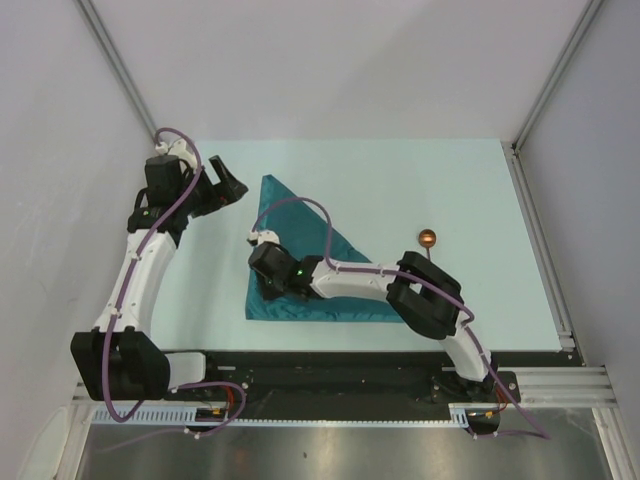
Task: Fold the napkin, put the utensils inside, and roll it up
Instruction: Fold the napkin
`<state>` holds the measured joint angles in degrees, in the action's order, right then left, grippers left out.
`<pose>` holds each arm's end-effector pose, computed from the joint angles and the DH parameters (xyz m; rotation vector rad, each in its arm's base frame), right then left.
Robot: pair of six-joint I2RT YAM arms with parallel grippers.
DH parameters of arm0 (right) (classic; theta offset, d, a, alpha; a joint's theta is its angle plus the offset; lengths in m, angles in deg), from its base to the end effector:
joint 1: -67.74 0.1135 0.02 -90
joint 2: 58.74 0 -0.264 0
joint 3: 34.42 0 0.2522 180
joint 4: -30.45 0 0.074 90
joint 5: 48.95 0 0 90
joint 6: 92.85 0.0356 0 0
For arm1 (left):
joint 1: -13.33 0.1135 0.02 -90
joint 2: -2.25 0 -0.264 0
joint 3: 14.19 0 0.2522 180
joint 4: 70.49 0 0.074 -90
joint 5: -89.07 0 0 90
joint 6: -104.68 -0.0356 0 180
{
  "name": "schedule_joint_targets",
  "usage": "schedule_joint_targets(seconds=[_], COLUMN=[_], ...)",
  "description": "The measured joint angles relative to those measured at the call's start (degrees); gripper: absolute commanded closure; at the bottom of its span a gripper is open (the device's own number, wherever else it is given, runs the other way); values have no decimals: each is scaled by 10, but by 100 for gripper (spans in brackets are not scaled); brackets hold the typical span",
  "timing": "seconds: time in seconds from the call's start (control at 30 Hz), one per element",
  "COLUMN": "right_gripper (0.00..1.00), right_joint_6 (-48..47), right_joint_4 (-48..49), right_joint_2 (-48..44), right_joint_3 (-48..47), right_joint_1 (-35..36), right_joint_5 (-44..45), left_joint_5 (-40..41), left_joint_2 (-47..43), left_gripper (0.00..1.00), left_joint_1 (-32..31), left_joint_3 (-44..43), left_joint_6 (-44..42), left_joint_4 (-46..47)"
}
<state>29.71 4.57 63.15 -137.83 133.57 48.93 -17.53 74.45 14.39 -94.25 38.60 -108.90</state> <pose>0.1997 0.4330 0.1813 -0.6307 2.3581 0.6673 0.2824 -0.0049 0.3444 -0.2859 2.1070 -0.5427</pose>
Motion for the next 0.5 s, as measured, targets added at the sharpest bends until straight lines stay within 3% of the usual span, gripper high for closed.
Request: schedule_joint_targets(seconds=[0.33, 0.4, 0.43, 0.5], right_gripper=[97, 88, 73, 56], right_joint_6=[-3, -7, -8, -16], right_joint_4=[-5, -7, -8, -8], right_joint_2=[34, 36, 36, 36], right_joint_3=[-30, -31, -32, -32], right_joint_1=[14, 14, 14, 16], right_joint_5=[1, 0, -2, -4], left_joint_5=[-3, -3, -4, -4], left_joint_2=[0, 0, 0, 0], left_gripper=[4, 4, 4, 4], left_joint_1=[0, 0, 0, 0], left_joint_3=[0, 0, 0, 0], left_joint_6=[0, 0, 0, 0], left_joint_4=[0, 0, 0, 0])
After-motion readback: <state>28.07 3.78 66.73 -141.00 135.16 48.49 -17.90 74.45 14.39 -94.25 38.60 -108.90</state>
